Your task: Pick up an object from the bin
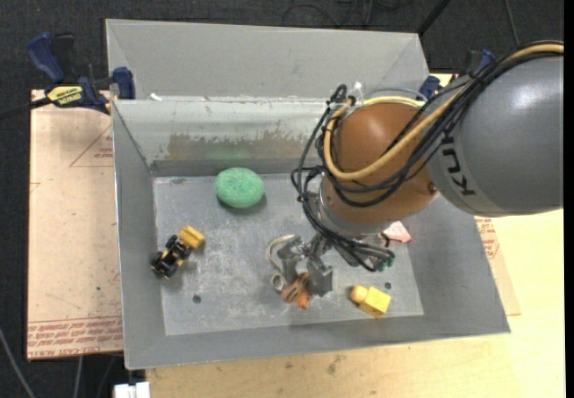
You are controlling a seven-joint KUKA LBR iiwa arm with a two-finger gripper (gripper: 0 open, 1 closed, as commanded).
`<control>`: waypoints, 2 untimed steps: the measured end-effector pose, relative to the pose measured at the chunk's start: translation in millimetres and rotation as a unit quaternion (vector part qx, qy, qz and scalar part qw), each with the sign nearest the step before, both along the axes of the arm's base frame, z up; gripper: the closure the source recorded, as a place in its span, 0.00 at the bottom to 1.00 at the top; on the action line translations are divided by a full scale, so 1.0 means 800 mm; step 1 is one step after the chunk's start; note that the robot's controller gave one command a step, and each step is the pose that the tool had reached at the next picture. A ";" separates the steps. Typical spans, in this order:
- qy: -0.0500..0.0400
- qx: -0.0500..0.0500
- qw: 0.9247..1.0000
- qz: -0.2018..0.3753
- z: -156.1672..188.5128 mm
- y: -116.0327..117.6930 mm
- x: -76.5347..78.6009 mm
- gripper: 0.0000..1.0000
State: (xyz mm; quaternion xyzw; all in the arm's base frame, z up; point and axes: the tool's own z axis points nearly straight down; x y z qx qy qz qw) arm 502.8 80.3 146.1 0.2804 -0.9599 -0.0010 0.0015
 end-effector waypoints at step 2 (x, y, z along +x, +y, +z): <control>0.004 0.000 1.000 0.016 0.002 -0.021 0.011 1.00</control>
Offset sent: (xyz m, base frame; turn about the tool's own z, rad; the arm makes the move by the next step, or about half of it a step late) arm 0.0161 -0.0067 0.0657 -0.0160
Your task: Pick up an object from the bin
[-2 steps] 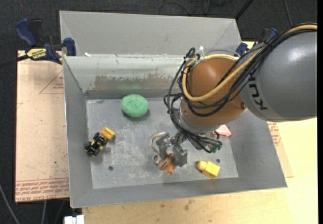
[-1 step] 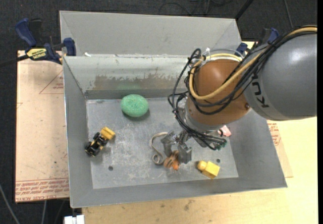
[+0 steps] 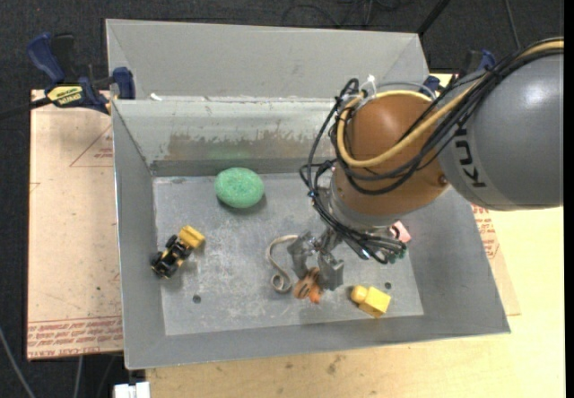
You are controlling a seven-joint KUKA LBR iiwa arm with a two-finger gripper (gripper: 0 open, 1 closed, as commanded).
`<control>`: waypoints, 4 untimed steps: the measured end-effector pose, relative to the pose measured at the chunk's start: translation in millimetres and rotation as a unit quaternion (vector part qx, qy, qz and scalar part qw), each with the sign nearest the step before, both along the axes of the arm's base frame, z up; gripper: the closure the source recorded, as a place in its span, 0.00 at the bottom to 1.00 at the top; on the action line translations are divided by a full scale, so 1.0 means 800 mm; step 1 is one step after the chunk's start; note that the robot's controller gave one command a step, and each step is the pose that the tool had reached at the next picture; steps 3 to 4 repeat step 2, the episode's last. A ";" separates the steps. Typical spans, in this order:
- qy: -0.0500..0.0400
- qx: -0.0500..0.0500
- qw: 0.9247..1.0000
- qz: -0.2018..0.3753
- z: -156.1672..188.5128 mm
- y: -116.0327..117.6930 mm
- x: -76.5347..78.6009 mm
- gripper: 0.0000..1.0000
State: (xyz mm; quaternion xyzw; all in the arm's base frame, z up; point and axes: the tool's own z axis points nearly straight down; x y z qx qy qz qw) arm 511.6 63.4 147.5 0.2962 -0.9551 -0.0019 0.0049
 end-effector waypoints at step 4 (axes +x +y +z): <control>-0.006 0.000 1.000 -0.015 0.089 -0.013 -0.012 1.00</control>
Offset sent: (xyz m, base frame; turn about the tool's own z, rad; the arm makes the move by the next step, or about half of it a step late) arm -0.0135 -0.0054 0.0779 0.0376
